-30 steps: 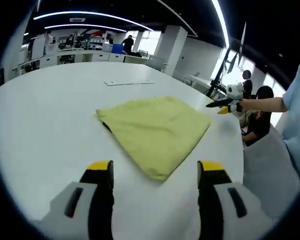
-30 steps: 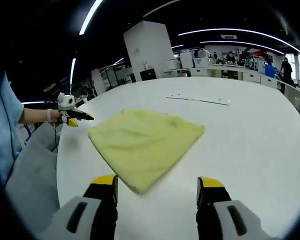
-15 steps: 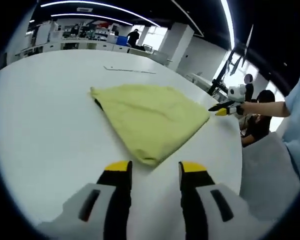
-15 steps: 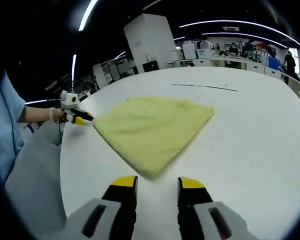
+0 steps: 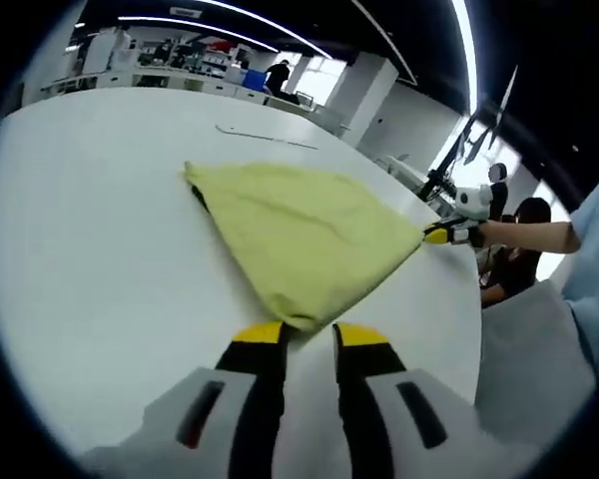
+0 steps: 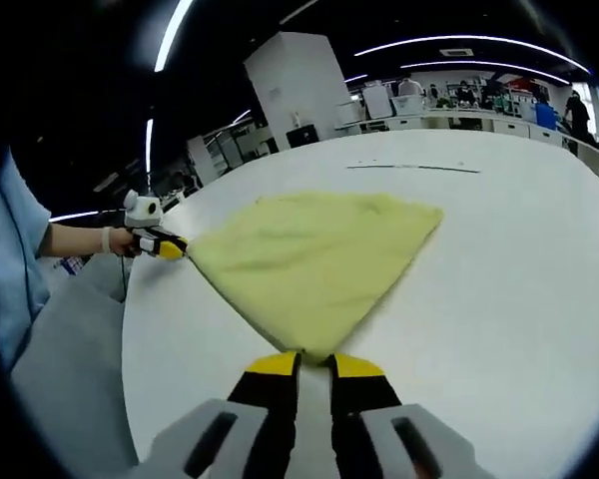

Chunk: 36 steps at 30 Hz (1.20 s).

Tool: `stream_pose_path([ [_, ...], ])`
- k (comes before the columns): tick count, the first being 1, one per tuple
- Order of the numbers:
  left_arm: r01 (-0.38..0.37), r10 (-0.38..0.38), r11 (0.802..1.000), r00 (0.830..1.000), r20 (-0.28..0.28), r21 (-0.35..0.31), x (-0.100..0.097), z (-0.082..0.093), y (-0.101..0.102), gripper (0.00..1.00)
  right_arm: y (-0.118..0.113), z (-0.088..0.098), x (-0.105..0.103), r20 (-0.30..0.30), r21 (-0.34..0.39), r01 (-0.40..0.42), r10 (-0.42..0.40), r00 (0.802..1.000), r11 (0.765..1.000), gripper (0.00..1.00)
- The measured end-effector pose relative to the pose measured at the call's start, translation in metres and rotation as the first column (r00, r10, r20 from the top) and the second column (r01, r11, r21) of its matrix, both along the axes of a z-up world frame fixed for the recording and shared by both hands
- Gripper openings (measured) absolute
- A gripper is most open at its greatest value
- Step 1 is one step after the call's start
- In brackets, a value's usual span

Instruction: Fold the garment on the visible template until the final outline fits inside the template.

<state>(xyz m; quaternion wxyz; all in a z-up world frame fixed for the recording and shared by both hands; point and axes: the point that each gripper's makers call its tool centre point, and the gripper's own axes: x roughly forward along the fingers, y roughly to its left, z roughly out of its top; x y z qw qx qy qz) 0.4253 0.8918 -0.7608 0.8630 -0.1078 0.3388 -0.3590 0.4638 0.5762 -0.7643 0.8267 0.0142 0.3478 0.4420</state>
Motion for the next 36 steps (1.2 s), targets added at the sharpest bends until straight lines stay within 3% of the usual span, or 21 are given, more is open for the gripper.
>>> stream_pose_path([
  [4,-0.014,0.014,1.000,1.000,-0.007,-0.018,0.001,0.001,-0.001,0.12,0.002,-0.002,-0.002,-0.010,0.005,0.002,-0.002,1.000,1.000,0.00],
  [11,-0.031,0.030,0.999,0.999,-0.017,-0.028,0.001,0.002,0.001,0.01,0.003,0.000,-0.002,-0.026,0.014,0.013,-0.012,1.000,1.000,0.00],
  [20,-0.021,0.021,0.999,1.000,-0.004,-0.048,-0.001,0.009,0.004,0.00,0.001,0.003,-0.003,-0.013,0.001,-0.004,0.004,1.000,1.000,0.00],
  [28,-0.029,0.029,0.999,1.000,-0.006,-0.015,-0.005,0.007,0.018,0.00,-0.006,0.007,-0.003,-0.006,-0.007,-0.021,0.021,1.000,1.000,0.00],
  [36,0.009,-0.008,1.000,1.000,-0.022,0.017,-0.019,0.000,0.015,0.00,-0.011,0.007,-0.015,-0.021,-0.006,-0.034,0.034,0.999,0.999,0.00],
])
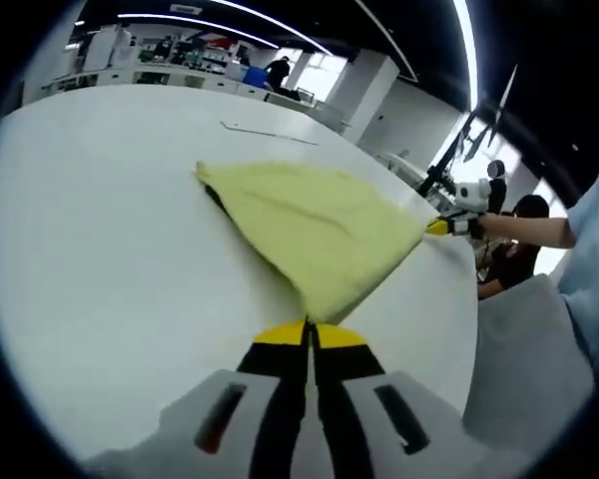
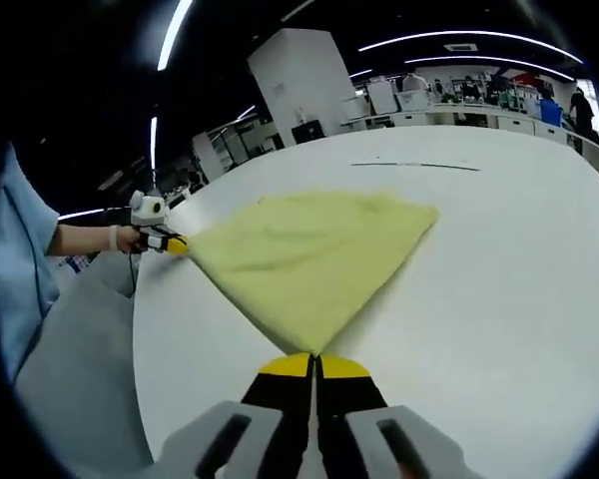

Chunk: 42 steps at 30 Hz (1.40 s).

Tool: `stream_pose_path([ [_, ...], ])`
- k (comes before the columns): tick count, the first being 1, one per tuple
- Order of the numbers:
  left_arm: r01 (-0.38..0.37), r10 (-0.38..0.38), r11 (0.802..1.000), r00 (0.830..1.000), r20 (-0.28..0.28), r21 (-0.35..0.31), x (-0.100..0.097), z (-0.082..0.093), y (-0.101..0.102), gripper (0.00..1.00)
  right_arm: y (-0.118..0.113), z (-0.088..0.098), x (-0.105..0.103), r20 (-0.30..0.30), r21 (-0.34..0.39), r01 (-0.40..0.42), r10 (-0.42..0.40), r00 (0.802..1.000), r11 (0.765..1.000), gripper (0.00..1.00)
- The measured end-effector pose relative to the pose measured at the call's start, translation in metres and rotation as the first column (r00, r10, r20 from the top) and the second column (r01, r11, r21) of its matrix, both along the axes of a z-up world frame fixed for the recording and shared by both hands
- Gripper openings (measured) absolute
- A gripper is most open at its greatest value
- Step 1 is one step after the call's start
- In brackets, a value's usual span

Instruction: Fold the garment on the visible template until the final outline fits inside the template.

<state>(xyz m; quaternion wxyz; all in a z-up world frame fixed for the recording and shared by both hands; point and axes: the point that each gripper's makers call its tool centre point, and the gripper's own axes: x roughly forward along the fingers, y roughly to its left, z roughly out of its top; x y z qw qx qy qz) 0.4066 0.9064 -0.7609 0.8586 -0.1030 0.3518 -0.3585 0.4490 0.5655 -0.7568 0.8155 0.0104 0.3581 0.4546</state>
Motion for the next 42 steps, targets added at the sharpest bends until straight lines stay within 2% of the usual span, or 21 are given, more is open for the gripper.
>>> stream_pose_path([
  [8,0.007,-0.007,1.000,1.000,-0.011,-0.007,-0.018,-0.002,-0.002,0.00,-0.004,0.002,-0.023,-0.024,0.019,0.004,-0.004,1.000,1.000,0.00],
  [12,0.009,-0.009,1.000,1.000,-0.027,-0.019,-0.032,-0.001,-0.005,0.00,-0.007,0.002,-0.034,-0.037,0.022,0.002,-0.001,0.999,1.000,0.00],
  [20,-0.008,0.006,1.000,0.999,-0.052,-0.028,-0.061,-0.007,-0.004,0.00,-0.007,0.001,-0.069,-0.083,0.047,-0.017,0.020,0.996,0.999,0.00],
  [23,-0.010,0.008,0.999,0.998,-0.056,-0.031,-0.064,-0.007,-0.006,0.00,-0.007,-0.002,-0.076,-0.094,0.047,-0.018,0.023,0.995,0.999,0.00],
  [39,-0.017,0.016,1.000,0.999,-0.047,-0.018,-0.061,-0.009,-0.004,0.00,-0.004,-0.004,-0.074,-0.103,0.054,0.002,0.003,0.995,0.999,0.00],
  [42,-0.030,0.030,1.000,0.999,-0.013,0.000,-0.056,-0.002,-0.001,0.02,-0.006,0.003,-0.069,-0.079,0.058,0.030,-0.025,0.997,0.998,0.00],
])
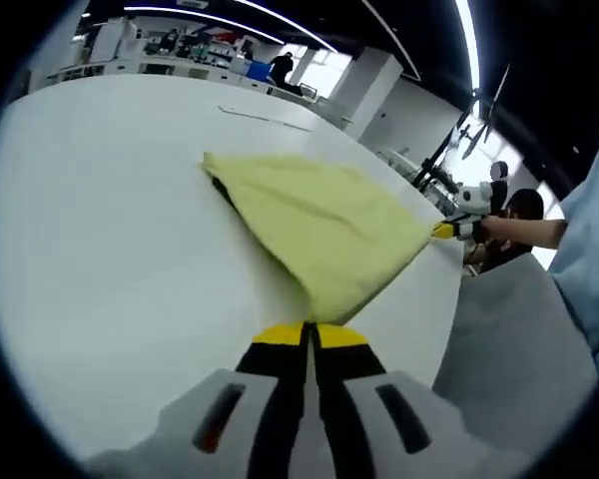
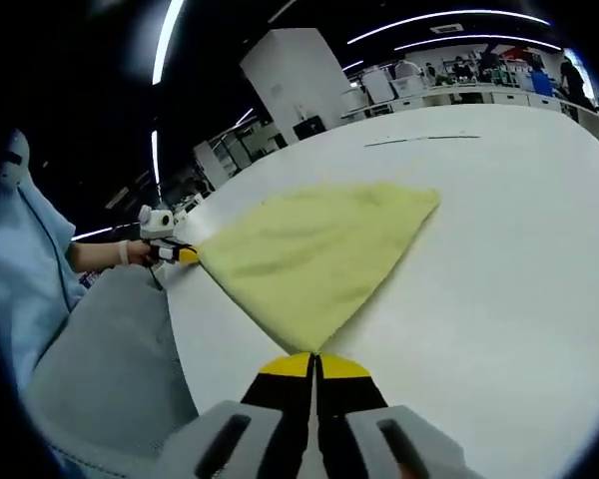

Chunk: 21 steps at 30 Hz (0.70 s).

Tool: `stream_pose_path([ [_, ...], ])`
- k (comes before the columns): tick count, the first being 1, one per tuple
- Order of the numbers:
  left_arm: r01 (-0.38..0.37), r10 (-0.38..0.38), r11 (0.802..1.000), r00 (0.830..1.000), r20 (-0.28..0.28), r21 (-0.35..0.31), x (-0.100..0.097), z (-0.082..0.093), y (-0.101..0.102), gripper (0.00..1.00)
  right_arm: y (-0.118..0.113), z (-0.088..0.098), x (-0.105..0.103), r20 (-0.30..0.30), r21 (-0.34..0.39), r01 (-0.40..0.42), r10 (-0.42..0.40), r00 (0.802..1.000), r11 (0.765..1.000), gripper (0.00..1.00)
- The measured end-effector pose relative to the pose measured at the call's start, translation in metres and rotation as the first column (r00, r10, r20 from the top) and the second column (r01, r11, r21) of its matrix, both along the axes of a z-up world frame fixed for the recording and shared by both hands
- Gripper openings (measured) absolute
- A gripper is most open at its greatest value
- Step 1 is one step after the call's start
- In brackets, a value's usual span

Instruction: Fold the garment on the visible template until the final outline fits inside the template.

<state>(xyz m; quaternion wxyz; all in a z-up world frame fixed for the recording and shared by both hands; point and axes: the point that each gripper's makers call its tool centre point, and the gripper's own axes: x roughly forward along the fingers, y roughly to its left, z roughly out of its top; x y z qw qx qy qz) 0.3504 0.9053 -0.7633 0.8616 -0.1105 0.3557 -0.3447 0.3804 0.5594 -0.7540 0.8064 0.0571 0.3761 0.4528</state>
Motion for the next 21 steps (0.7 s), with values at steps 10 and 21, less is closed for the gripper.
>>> stream_pose_path([
  [10,-0.024,0.020,0.999,0.992,0.121,0.033,0.021,0.035,0.009,0.60,-0.011,0.036,0.014,0.102,0.027,0.059,-0.061,0.993,0.998,0.23],
  [21,-0.084,0.075,0.995,0.986,0.148,0.052,0.017,0.051,0.012,0.99,-0.023,0.058,0.016,0.242,-0.014,0.140,-0.132,0.961,0.990,1.00],
])
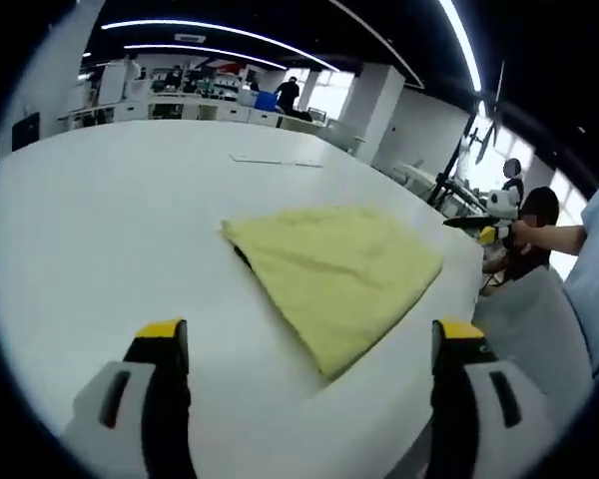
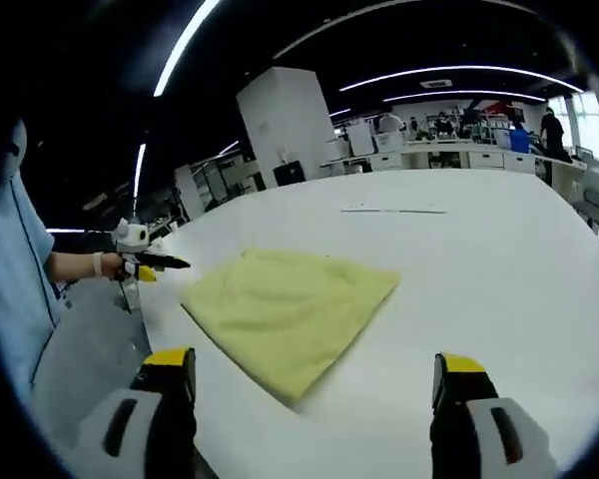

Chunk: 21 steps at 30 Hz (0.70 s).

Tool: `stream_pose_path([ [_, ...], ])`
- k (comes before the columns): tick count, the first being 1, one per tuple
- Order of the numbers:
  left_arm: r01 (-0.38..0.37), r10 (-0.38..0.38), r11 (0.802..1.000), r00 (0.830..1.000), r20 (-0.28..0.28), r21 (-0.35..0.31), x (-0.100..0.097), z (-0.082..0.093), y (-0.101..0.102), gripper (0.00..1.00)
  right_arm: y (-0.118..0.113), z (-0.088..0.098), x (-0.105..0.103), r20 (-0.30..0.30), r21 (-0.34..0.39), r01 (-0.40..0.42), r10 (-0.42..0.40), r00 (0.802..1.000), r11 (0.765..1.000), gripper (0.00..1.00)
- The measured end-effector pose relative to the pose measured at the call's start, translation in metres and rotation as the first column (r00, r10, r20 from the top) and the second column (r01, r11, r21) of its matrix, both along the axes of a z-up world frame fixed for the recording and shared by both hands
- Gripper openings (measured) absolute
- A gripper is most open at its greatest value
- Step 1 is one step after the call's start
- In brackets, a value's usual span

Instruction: Fold the garment on the visible template until the final outline fits inside the template.

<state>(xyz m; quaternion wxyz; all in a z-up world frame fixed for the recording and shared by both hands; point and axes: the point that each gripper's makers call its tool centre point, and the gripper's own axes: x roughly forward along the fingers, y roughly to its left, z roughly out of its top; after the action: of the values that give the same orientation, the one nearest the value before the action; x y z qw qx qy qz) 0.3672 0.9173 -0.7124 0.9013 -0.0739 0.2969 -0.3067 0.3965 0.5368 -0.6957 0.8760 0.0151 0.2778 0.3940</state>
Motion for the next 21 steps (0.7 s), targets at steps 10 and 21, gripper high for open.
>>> stream_pose_path([
  [10,-0.050,0.050,0.999,0.999,0.008,-0.021,-0.013,0.005,-0.009,0.99,0.010,-0.005,-0.011,-0.027,0.046,0.007,-0.006,1.000,0.999,1.00],
  [21,-0.129,0.129,0.992,0.990,0.056,-0.015,-0.012,0.014,-0.008,0.99,0.025,-0.006,-0.024,-0.028,0.032,-0.047,0.048,0.998,0.998,1.00],
])
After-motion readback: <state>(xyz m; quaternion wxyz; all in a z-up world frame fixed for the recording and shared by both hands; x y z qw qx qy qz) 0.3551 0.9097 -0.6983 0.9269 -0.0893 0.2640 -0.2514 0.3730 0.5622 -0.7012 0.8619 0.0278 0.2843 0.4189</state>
